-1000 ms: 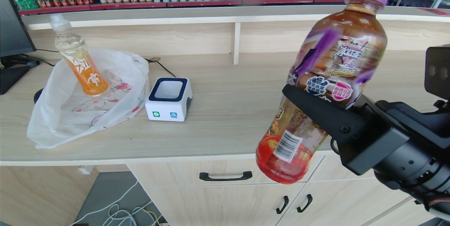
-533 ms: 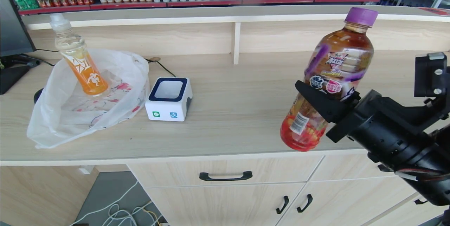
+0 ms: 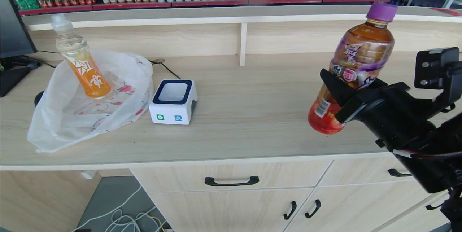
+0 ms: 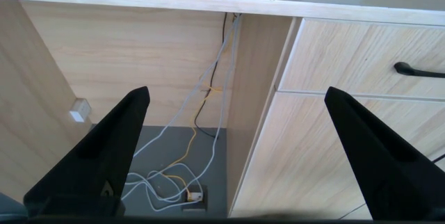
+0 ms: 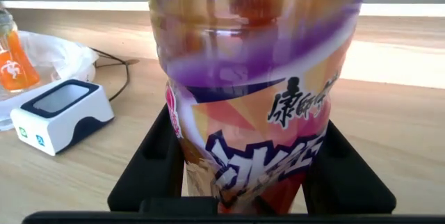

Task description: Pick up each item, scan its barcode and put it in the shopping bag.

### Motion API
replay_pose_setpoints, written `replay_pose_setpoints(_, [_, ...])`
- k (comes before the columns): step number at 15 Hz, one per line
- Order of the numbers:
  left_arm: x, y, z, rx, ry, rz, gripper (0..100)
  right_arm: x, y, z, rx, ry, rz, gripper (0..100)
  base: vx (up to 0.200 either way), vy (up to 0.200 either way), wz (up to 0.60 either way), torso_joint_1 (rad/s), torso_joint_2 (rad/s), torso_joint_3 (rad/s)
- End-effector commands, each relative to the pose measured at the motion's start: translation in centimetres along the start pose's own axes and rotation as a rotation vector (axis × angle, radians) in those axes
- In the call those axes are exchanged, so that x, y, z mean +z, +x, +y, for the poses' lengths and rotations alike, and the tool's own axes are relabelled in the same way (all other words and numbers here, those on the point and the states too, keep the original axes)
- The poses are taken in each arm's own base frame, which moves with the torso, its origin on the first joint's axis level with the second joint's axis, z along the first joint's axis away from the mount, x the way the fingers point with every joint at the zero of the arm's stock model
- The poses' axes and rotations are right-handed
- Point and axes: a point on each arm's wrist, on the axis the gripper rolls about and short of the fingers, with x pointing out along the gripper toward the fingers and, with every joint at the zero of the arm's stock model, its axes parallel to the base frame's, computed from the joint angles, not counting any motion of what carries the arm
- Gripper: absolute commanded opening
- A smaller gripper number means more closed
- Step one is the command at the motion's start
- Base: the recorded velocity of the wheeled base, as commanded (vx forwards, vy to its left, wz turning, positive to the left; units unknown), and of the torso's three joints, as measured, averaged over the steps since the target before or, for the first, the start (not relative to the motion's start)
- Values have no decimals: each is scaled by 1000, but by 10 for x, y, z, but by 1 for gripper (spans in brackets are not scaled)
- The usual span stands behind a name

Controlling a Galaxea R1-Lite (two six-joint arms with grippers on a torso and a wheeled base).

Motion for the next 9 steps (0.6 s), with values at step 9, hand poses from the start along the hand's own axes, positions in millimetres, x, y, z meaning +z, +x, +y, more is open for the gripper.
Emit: replay_pose_setpoints(9, [0,0,0,1,-2,1,100,7,-5,-11,-89,-60,-44,0,0,89,0,0,0,1])
